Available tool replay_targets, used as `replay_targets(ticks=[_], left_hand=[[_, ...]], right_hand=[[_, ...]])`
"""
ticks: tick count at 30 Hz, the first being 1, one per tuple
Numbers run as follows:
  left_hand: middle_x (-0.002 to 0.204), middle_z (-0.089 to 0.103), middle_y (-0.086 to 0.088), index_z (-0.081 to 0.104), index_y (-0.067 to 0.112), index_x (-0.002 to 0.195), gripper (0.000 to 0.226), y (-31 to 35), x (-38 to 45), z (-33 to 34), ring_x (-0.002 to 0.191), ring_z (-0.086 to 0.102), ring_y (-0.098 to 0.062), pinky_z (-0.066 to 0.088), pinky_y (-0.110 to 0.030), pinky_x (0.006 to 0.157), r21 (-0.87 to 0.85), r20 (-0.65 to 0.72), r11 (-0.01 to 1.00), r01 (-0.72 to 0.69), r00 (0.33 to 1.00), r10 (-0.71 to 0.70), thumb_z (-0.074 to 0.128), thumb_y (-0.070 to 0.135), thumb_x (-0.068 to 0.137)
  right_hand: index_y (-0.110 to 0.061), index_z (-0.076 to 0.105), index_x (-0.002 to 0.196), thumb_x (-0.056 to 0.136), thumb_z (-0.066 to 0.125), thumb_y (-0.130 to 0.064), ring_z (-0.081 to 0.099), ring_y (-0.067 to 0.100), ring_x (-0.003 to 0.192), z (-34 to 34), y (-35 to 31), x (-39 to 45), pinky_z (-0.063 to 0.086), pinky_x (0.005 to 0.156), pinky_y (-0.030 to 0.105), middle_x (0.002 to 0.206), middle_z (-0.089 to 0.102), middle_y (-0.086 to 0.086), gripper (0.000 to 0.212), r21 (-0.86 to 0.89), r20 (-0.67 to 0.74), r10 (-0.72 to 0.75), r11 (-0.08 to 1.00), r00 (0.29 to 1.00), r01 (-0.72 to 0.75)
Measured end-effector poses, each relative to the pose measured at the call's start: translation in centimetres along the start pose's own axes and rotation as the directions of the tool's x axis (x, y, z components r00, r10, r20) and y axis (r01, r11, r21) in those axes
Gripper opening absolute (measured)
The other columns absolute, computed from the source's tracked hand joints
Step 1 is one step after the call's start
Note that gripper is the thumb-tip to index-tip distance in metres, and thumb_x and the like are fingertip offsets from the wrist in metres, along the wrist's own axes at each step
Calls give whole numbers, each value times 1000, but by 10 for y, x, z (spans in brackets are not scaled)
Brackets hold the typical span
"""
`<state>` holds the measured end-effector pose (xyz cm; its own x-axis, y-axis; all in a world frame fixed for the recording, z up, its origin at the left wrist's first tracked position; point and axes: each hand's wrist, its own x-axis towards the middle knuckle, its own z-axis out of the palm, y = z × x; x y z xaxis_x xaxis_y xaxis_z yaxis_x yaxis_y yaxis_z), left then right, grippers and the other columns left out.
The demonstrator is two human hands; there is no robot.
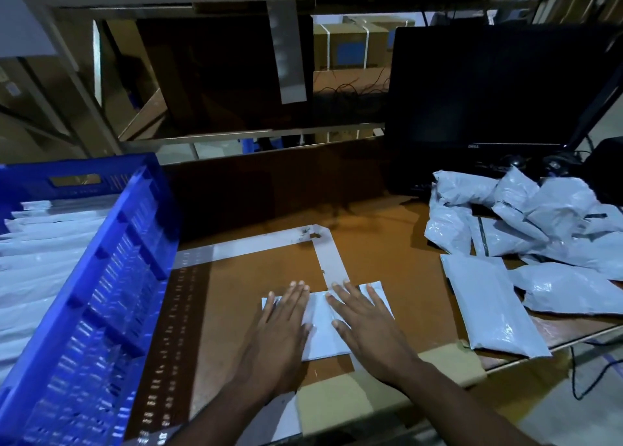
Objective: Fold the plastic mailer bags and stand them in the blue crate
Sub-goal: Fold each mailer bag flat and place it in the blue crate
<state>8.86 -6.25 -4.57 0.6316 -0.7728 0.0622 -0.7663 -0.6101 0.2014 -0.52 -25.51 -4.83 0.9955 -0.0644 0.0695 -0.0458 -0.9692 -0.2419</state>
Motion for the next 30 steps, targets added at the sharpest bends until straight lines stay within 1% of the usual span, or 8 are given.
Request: replay_targets(ticks=[2, 4, 11, 17, 23, 25, 27, 30], left_hand=[[168, 0, 9, 7, 22, 163, 83, -5, -2, 9, 155, -2, -6, -1, -35, 125, -5, 4, 1000, 30, 1000, -30, -20, 60, 94], [168, -8, 11, -1, 24, 163, 81, -6, -4, 10, 154, -12, -3, -3, -33, 126, -5, 0, 998, 55, 998, -55, -19, 61, 94], [168, -12, 8, -1, 23, 163, 71, -4, -3, 14, 155, -12, -8, -8, -30, 125, 5, -11, 990, 143, 990, -143, 10, 59, 103], [167, -17, 4, -7, 20, 162, 83, -13, -12, 5, 154, -17, -11, -9, -38, 125, 61, 40, 981, 185, 982, -187, 2, 71, 98], [168, -16, 0, -9, 16, 161, 111, -19, -21, -1, 155, -17, -15, -10, -46, 126, 71, 48, 970, 231, 971, -235, -27, 84, 75], [169, -14, -1, -8, 16, 161, 115, -24, -29, -4, 155, -15, -15, -10, -46, 126, 68, 30, 961, 267, 963, -269, -30, 85, 72], [169, -11, 3, -4, 18, 162, 112, -26, -37, -8, 155, -12, -12, -6, -42, 127, 12, -11, 964, 264, 964, -264, -27, 84, 75], [168, 9, 15, 15, 28, 162, 91, -20, -49, -14, 154, 9, -5, 11, -32, 126, -153, -27, 979, 132, 990, -138, 9, 83, 90]], right_hand=[[-31, 18, 160, 107, 16, -51, -4, 5, 153, 4, 1, 0, -16, 120, 32, 165, 1, -14, 56, -64, 13, -1, 998, 1000, 2], [-30, 12, 160, 106, 13, -54, -8, 6, 153, 4, 2, -1, -13, 122, 33, 166, -3, -13, 59, -88, 9, 10, 996, 1000, -9], [-28, -15, 158, 90, -2, -80, -28, 4, 146, -2, 15, -9, -19, 117, 27, 161, -27, -12, 87, -23, 48, 199, 980, 979, -198], [-24, -13, 159, 86, -10, -82, -25, 6, 148, -7, 21, -15, -15, 121, 32, 163, -23, -9, 93, -40, 59, 250, 968, 966, -248], [-23, -9, 160, 81, -14, -85, -21, 5, 149, -9, 26, -19, -14, 121, 31, 164, -18, -9, 101, 31, 53, 290, 956, 956, -292], [-26, -3, 160, 82, -7, -85, -14, 5, 151, -13, 24, -24, -8, 123, 31, 165, -13, -12, 98, 110, 37, 339, 934, 940, -341], [-30, 9, 160, 91, 16, -79, 2, 9, 153, -18, 18, -34, 9, 125, 36, 165, 0, -14, 84, 180, -25, 391, 907, 920, -381], [-34, 34, 150, 98, 57, -40, 29, 11, 145, -19, 7, -54, 30, 116, 37, 158, 30, -16, 57, 281, -93, 400, 889, 912, -362]])
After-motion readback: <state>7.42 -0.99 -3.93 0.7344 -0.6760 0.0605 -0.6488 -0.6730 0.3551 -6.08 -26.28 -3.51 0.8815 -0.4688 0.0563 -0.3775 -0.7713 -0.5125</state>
